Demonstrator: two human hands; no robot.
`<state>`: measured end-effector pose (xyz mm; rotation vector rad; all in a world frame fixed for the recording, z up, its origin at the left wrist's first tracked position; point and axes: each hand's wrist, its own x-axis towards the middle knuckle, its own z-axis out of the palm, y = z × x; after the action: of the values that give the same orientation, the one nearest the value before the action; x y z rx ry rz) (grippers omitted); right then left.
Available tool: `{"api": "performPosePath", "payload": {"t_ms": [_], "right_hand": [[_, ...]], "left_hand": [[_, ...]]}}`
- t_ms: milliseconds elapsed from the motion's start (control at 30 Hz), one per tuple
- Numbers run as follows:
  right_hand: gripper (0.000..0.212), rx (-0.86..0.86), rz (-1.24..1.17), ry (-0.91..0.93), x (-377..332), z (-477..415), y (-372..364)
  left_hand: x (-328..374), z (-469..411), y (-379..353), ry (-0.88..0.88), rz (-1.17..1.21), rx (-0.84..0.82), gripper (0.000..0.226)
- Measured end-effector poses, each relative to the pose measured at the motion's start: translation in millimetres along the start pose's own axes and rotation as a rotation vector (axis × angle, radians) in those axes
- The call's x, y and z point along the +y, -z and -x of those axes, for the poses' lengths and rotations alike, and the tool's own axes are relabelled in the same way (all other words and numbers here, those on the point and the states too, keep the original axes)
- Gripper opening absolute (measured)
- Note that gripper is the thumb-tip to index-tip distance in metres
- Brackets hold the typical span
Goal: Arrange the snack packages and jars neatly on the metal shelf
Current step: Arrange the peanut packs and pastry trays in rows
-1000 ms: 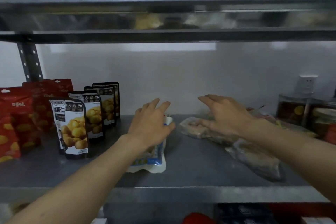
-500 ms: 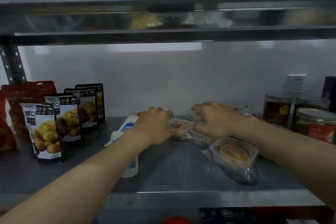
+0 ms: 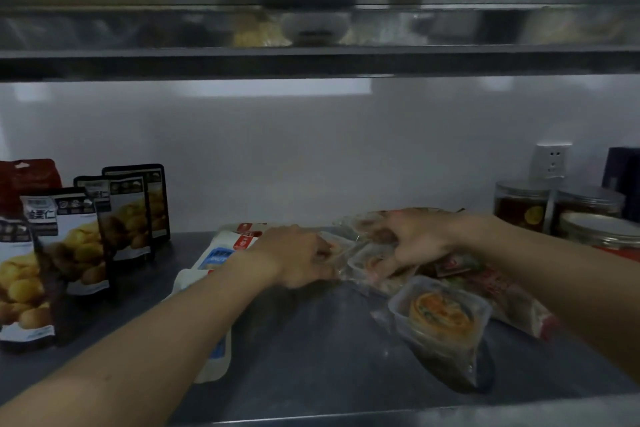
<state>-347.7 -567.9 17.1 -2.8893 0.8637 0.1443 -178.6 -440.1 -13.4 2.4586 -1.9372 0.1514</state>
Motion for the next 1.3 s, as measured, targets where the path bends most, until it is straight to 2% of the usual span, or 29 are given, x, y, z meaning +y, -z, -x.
{"api": "performPosePath", "payload": {"t_ms": [67, 267, 433, 533, 767, 833, 967, 1067, 1200, 1300], "right_hand": [[0.105, -0.013, -0.018, 0.017, 6, -4, -2], [0.096, -0.001, -0.039, 0.083, 11, -4, -8], [0.096, -0.007, -0.030, 0.083, 5, 0, -11], [0.079, 0.039, -0.018, 0.108, -3, 0, -15], [0.062, 0.146, -0.059, 0.156, -23, -4, -24], [0.064, 0.133, -0.089, 0.138, -28, -4, -23], [0.047, 0.004, -0.182, 0.149, -22, 3, -10], [0.068, -0.070, -0.166, 0.143, -14, 4, -7], [0.061, 0.005, -0.109, 0.144, -17, -10, -17], [0.059, 0.045, -0.127, 0.136, -21, -15, -21]], "left_hand": [[-2, -5, 2, 0.007, 0.035, -0.040, 0.054], [-6, -24, 11, 0.039, 0.040, -0.181, 0.056], [-10, -34, 6, 0.046, 0.023, -0.156, 0.051], [-15, -43, -1, 0.035, 0.028, -0.117, 0.045], [-21, -49, -4, 0.014, 0.023, -0.107, 0.052], [-22, -45, -1, 0.004, 0.019, -0.098, 0.052], [-29, -34, 5, -0.010, 0.073, 0.000, 0.051], [-21, -13, 15, -0.064, 0.183, -0.025, 0.051], [-7, 10, 15, -0.116, 0.282, -0.190, 0.075], [-11, 7, 7, -0.127, 0.248, -0.169, 0.072]]}}
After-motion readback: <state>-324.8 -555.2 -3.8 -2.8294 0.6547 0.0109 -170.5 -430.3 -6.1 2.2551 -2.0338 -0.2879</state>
